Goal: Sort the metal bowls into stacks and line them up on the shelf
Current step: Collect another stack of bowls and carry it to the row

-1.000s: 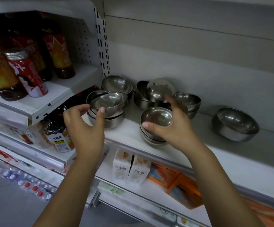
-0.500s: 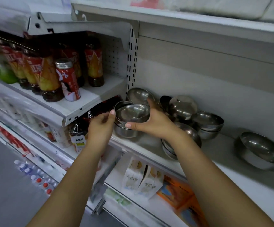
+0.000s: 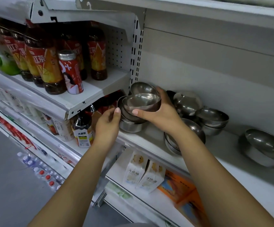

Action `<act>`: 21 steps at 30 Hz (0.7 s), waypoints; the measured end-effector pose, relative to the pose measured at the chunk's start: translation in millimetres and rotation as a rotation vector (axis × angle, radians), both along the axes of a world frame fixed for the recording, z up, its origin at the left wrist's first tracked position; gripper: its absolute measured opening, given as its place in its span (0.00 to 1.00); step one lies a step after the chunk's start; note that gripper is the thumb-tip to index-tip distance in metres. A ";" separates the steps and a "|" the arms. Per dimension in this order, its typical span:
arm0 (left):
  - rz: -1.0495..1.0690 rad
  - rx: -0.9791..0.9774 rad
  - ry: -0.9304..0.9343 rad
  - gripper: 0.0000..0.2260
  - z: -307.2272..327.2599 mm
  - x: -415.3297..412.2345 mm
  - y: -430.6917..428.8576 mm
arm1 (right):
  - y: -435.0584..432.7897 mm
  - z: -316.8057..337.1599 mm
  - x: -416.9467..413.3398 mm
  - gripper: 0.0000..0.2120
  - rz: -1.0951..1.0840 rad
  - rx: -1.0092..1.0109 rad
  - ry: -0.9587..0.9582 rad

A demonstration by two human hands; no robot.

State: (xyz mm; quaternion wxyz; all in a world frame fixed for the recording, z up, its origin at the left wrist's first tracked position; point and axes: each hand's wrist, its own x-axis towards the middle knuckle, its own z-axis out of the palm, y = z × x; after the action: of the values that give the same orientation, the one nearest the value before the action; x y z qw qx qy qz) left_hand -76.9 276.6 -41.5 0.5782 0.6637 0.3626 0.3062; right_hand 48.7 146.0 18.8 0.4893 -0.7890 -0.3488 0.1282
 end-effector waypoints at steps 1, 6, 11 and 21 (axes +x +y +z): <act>0.001 0.008 0.008 0.21 -0.5 0.2 -0.9 | -3.6 1.7 -0.2 0.54 -0.009 0.008 0.004; 0.025 0.026 0.016 0.24 -4.5 2.3 -4.4 | -40.7 5.4 1.2 0.56 -0.079 0.008 -0.037; 0.068 0.040 -0.041 0.23 -4.6 4.8 -9.6 | -87.2 -1.1 -2.8 0.41 -0.193 0.041 -0.101; 0.074 0.015 -0.069 0.23 -5.4 11.8 -20.1 | -127.2 -39.5 -16.8 0.48 -0.396 0.015 -0.154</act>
State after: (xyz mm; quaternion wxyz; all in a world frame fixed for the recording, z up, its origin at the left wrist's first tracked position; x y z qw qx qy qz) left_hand -65.1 256.5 -46.9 0.5736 0.6431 0.3645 0.3529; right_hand 31.8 18.8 -20.7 0.4825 -0.8461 -0.2242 -0.0340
